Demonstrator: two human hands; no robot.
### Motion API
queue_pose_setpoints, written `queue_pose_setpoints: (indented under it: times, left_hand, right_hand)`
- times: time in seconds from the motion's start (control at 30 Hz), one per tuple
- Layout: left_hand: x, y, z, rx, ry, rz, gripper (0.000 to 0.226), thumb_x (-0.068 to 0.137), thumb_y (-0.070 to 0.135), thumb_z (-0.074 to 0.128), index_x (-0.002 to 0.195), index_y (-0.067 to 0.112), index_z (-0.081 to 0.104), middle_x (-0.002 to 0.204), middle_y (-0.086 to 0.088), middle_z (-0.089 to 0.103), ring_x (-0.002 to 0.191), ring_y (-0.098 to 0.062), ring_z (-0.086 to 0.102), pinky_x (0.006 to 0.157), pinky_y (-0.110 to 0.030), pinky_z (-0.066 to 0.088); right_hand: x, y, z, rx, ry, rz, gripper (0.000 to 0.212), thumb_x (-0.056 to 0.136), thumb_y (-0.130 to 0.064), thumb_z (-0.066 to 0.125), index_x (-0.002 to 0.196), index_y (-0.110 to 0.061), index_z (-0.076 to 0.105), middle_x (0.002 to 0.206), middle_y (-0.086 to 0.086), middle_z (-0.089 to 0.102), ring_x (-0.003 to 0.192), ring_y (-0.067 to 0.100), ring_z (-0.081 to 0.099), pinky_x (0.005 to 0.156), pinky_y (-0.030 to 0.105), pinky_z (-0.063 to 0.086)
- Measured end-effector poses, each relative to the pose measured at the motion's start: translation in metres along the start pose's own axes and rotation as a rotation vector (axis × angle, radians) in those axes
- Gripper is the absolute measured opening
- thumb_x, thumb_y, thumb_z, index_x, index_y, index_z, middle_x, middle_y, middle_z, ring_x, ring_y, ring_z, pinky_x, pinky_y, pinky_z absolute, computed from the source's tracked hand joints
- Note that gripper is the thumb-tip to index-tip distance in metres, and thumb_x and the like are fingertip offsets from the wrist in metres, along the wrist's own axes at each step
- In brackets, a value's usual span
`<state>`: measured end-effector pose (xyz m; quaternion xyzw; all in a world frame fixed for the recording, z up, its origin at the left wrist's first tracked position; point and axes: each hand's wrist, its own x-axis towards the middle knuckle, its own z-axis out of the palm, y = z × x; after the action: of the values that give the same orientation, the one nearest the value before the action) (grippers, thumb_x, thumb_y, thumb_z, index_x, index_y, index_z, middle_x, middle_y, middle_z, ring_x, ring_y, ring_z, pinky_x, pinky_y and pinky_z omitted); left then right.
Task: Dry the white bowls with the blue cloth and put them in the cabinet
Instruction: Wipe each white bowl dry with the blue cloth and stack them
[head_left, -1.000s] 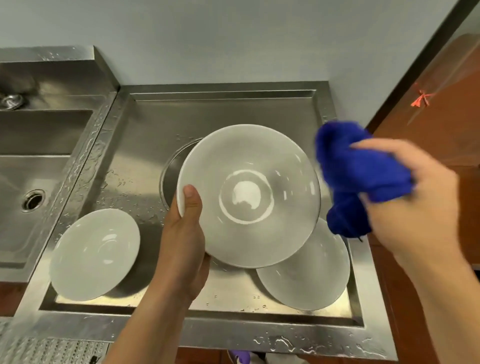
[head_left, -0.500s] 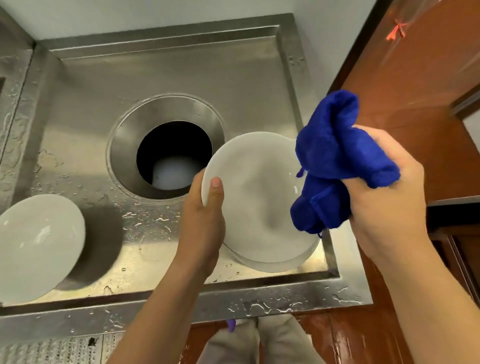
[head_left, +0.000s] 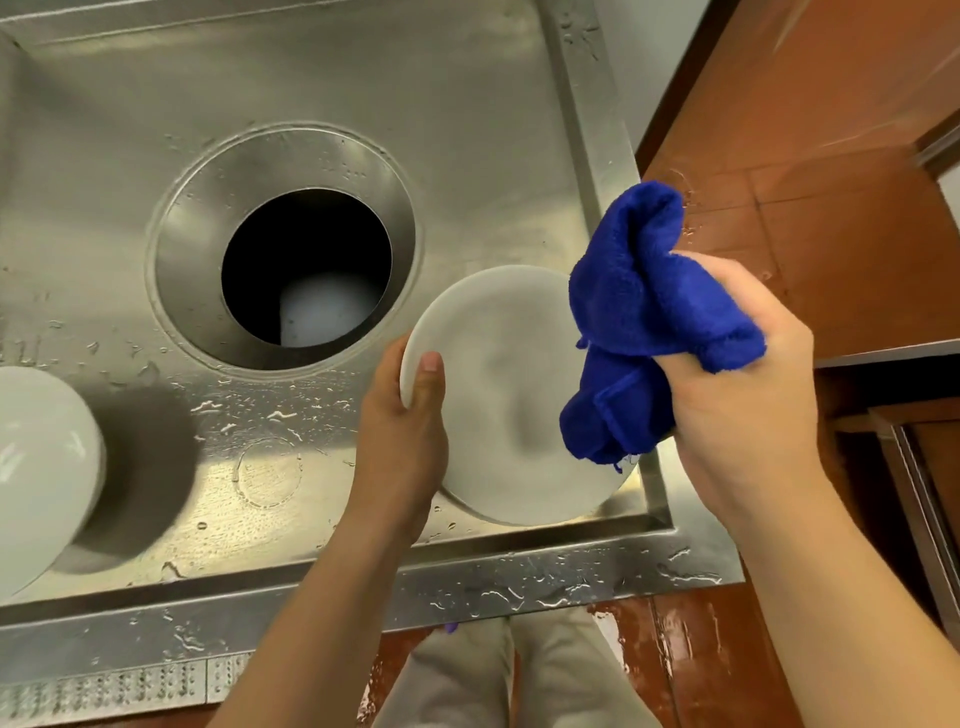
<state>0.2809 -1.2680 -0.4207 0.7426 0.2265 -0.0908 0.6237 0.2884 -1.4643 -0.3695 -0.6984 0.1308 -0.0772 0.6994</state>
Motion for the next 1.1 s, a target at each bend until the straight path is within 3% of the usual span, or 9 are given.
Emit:
queue_pose_setpoints:
  times: [0.07, 0.23, 0.4, 0.5, 0.6, 0.8, 1.0, 1.07, 1.1]
  left_hand:
    - [0.000, -0.005, -0.001, 0.022, 0.016, -0.001, 0.026, 0.111, 0.044, 0.046, 0.108, 0.068, 0.056, 0.106, 0.030, 0.072, 0.097, 0.003, 0.072, 0.067, -0.020, 0.062]
    - [-0.001, -0.013, -0.006, 0.182, 0.047, 0.079, 0.018, 0.111, 0.038, 0.047, 0.117, 0.054, 0.054, 0.107, 0.027, 0.067, 0.096, 0.010, 0.068, 0.070, -0.017, 0.056]
    - [-0.006, -0.015, -0.006, 0.418, 0.130, 0.159, 0.029, 0.111, 0.029, 0.051, 0.139, 0.028, 0.056, 0.110, 0.016, 0.062, 0.085, 0.004, 0.060, 0.062, -0.001, 0.044]
    - [-0.009, -0.012, -0.004, 0.504, 0.168, 0.169, 0.030, 0.110, 0.025, 0.053, 0.140, 0.024, 0.054, 0.108, 0.011, 0.060, 0.081, -0.009, 0.060, 0.065, -0.008, 0.048]
    - [-0.009, -0.010, -0.004, 0.585, 0.185, 0.176, 0.033, 0.110, 0.028, 0.053, 0.143, 0.023, 0.055, 0.114, 0.005, 0.054, 0.094, -0.017, 0.055, 0.079, -0.029, 0.049]
    - [-0.005, -0.013, -0.006, 0.618, 0.185, 0.155, 0.044, 0.109, 0.027, 0.054, 0.153, 0.032, 0.050, 0.125, -0.004, 0.061, 0.099, -0.014, 0.050, 0.088, -0.034, 0.051]
    - [0.001, -0.020, -0.013, 0.609, 0.113, 0.120, 0.043, 0.111, 0.039, 0.045, 0.154, 0.037, 0.045, 0.134, -0.002, 0.063, 0.114, -0.026, 0.065, 0.093, -0.045, 0.059]
    - [-0.002, -0.015, -0.026, 0.547, 0.107, 0.122, 0.046, 0.110, 0.048, 0.043, 0.155, 0.039, 0.043, 0.133, -0.001, 0.057, 0.111, -0.022, 0.065, 0.094, -0.041, 0.060]
    - [-0.004, -0.009, -0.035, 0.454, 0.126, 0.132, 0.049, 0.108, 0.052, 0.044, 0.155, 0.039, 0.043, 0.131, 0.001, 0.055, 0.108, -0.017, 0.065, 0.092, -0.031, 0.058]
  right_hand:
    - [0.000, 0.005, 0.002, -0.012, -0.014, 0.008, 0.029, 0.082, -0.009, 0.074, 0.100, -0.032, 0.075, 0.094, -0.010, 0.075, 0.093, 0.035, 0.073, 0.077, 0.052, 0.060]
    - [0.000, 0.009, 0.008, -0.005, -0.057, -0.005, 0.031, 0.082, -0.010, 0.071, 0.098, -0.036, 0.074, 0.089, -0.021, 0.074, 0.081, 0.001, 0.066, 0.071, 0.022, 0.052]
    - [-0.003, 0.011, 0.013, -0.008, -0.090, -0.022, 0.033, 0.082, -0.008, 0.072, 0.096, -0.038, 0.073, 0.087, -0.024, 0.074, 0.079, -0.003, 0.066, 0.069, 0.015, 0.051]
    - [-0.005, 0.012, 0.015, -0.013, -0.099, -0.025, 0.036, 0.081, -0.008, 0.072, 0.094, -0.041, 0.074, 0.088, -0.024, 0.074, 0.078, -0.004, 0.066, 0.068, 0.014, 0.051]
    - [-0.006, 0.013, 0.019, -0.015, -0.111, -0.017, 0.038, 0.081, -0.008, 0.071, 0.090, -0.045, 0.075, 0.087, -0.024, 0.074, 0.078, -0.002, 0.066, 0.068, 0.016, 0.051]
    - [-0.006, 0.009, 0.026, -0.035, -0.129, -0.009, 0.037, 0.081, -0.011, 0.073, 0.093, -0.046, 0.075, 0.088, -0.024, 0.075, 0.079, -0.004, 0.067, 0.068, 0.014, 0.051]
    - [-0.002, -0.004, 0.045, -0.030, -0.182, 0.030, 0.038, 0.078, -0.012, 0.071, 0.088, -0.049, 0.075, 0.088, -0.024, 0.075, 0.079, -0.002, 0.067, 0.067, 0.015, 0.052]
    - [-0.001, -0.015, 0.056, -0.016, -0.211, 0.026, 0.036, 0.077, -0.014, 0.071, 0.090, -0.048, 0.075, 0.092, -0.021, 0.075, 0.082, 0.000, 0.068, 0.070, 0.017, 0.052]
    - [-0.001, -0.022, 0.062, -0.002, -0.226, 0.035, 0.033, 0.077, -0.016, 0.072, 0.090, -0.046, 0.076, 0.092, -0.020, 0.075, 0.081, 0.001, 0.068, 0.068, 0.017, 0.052]
